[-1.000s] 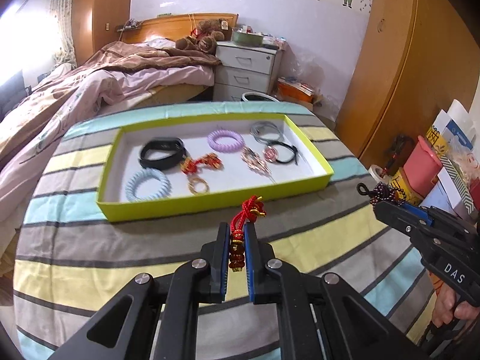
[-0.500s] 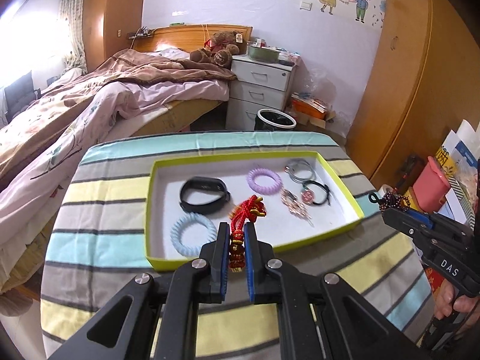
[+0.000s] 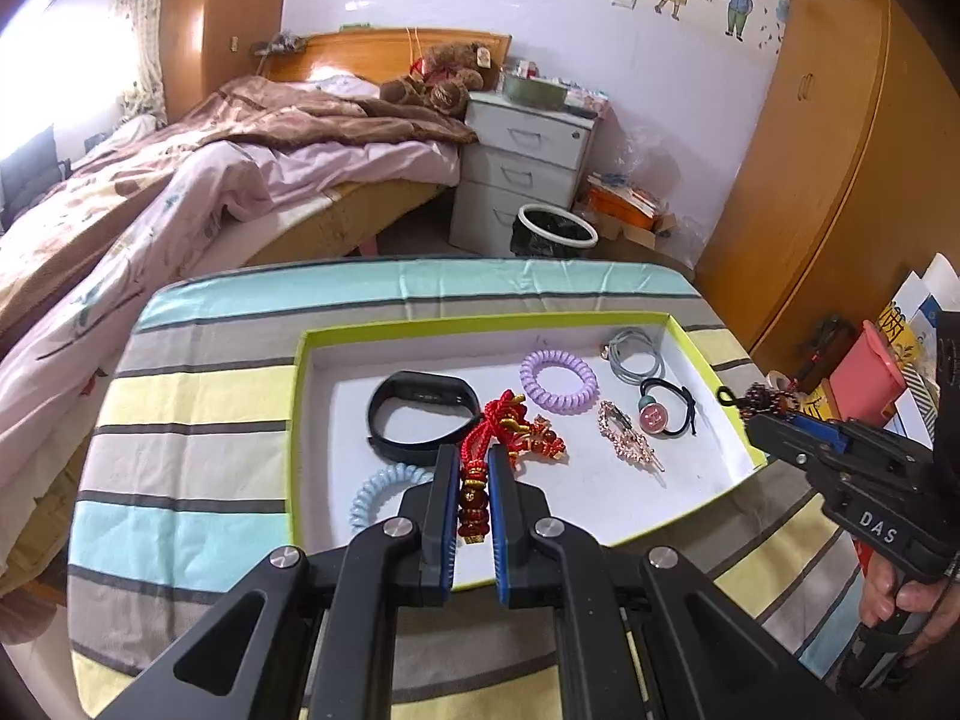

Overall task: Organize jewelry
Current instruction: 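Carry the red tassel with the left gripper while the right carries the beaded keychain into the box, then open both grippers to release the keychains in the box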

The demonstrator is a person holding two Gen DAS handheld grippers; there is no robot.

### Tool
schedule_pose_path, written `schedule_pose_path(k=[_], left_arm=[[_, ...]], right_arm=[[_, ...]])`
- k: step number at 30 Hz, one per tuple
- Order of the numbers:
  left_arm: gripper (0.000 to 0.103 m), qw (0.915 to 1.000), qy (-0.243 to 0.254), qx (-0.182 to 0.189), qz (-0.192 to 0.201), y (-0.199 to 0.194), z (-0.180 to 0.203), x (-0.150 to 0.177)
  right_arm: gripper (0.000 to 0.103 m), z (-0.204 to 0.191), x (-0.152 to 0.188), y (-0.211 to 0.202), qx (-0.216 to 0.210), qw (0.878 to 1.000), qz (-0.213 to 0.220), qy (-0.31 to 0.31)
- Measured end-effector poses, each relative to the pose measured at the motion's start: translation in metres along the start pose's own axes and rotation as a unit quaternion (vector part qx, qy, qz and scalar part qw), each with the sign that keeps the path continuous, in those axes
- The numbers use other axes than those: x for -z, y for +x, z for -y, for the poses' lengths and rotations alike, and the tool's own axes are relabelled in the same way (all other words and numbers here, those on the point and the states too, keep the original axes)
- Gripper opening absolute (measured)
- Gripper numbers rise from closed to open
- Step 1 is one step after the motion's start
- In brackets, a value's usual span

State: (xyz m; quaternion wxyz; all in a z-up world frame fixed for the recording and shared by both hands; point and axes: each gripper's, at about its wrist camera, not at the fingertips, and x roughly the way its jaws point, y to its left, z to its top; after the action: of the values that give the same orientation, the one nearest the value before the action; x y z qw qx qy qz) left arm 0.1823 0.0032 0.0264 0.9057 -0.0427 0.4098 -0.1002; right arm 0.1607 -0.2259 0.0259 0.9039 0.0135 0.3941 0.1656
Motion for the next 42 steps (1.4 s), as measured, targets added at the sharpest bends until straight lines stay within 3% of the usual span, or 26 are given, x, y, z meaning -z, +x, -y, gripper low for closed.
schedule_pose_path(k=[16,33,42], left_arm=[[0.009,0.9991,-0.008,0.001,-0.042,0.047,-0.007,0.007],[0.009,0.9989,-0.008,-0.008,-0.046,0.05,-0.006,0.008],[0.01,0.9987,-0.014,-0.006,-0.049,0.049,-0.007,0.008]], right_arm=[[0.021,0.012,0.007,0.044,0.018,0.998,-0.066,-0.018],[0.022,0.006,0.007,0.048,0.034,0.996,-0.076,-0.039],[0.028,0.004,0.007,0.048,0.029,0.996,-0.075,-0.038]])
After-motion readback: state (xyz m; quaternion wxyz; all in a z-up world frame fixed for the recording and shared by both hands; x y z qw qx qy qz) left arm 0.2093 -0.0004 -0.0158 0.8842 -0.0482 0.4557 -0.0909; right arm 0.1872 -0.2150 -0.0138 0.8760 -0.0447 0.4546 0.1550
